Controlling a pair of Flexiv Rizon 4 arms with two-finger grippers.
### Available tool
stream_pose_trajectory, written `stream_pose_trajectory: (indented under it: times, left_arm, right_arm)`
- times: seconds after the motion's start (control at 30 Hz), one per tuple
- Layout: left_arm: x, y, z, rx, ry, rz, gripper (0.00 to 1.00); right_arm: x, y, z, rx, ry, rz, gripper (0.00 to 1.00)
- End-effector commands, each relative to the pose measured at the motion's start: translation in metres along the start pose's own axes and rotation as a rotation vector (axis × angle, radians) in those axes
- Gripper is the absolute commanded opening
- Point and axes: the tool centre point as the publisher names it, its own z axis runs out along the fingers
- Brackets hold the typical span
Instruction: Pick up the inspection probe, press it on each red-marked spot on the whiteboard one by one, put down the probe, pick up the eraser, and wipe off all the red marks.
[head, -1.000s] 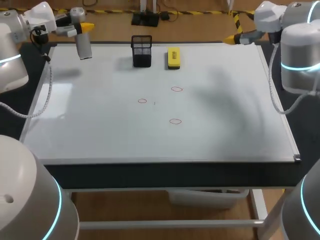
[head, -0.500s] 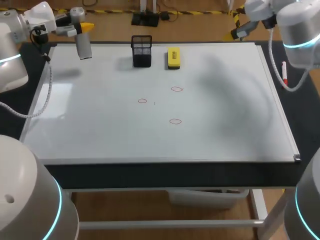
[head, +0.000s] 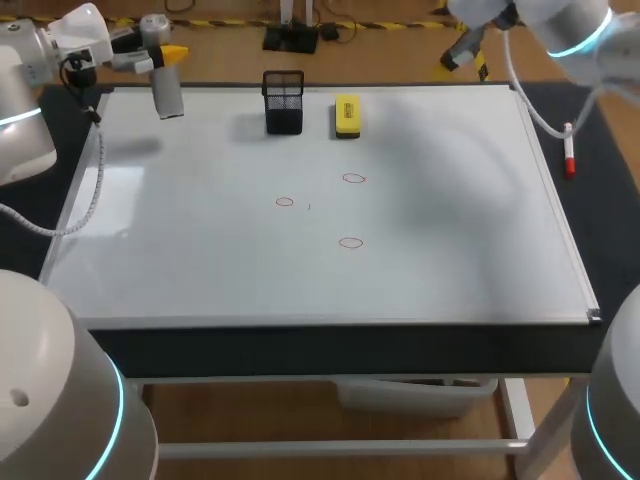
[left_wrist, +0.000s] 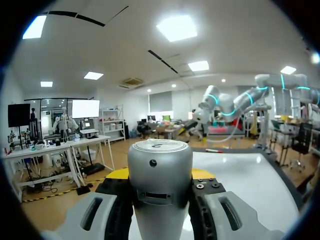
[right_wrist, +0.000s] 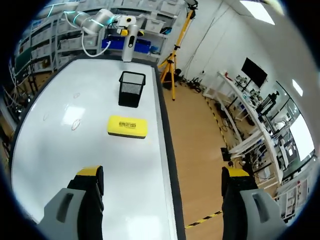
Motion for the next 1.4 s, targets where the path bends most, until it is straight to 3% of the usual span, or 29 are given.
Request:
stream_pose_trajectory:
  times: [0.03,0.27,0.8,0.93,1.4]
  left_arm:
    - [0.001,-0.001,0.000,0.001,-0.003,0.001,0.00]
    - [0.001,-0.001,0.000,0.001,-0.003,0.001,0.00]
    - [0.001,-0.001,0.000,0.001,-0.003,0.001,0.00]
    - [0.001,-0.001,0.000,0.001,-0.003,0.001,0.00]
    - [0.001,-0.001,0.000,0.001,-0.003,0.001,0.00]
  right_arm:
    - [-0.006,0.012,0.018,0.057,0.359,-0.062,1.00]
    - [0.004,0.024,0.039,0.123,0.504,-0.207,1.00]
    - [0.013,0.032,0.060,0.167,0.673,-0.335,1.00]
    - [0.016,0.032,0.060,0.229,0.645,-0.351,1.00]
    - [0.016,0.032,0.060,0.229,0.645,-0.351,1.00]
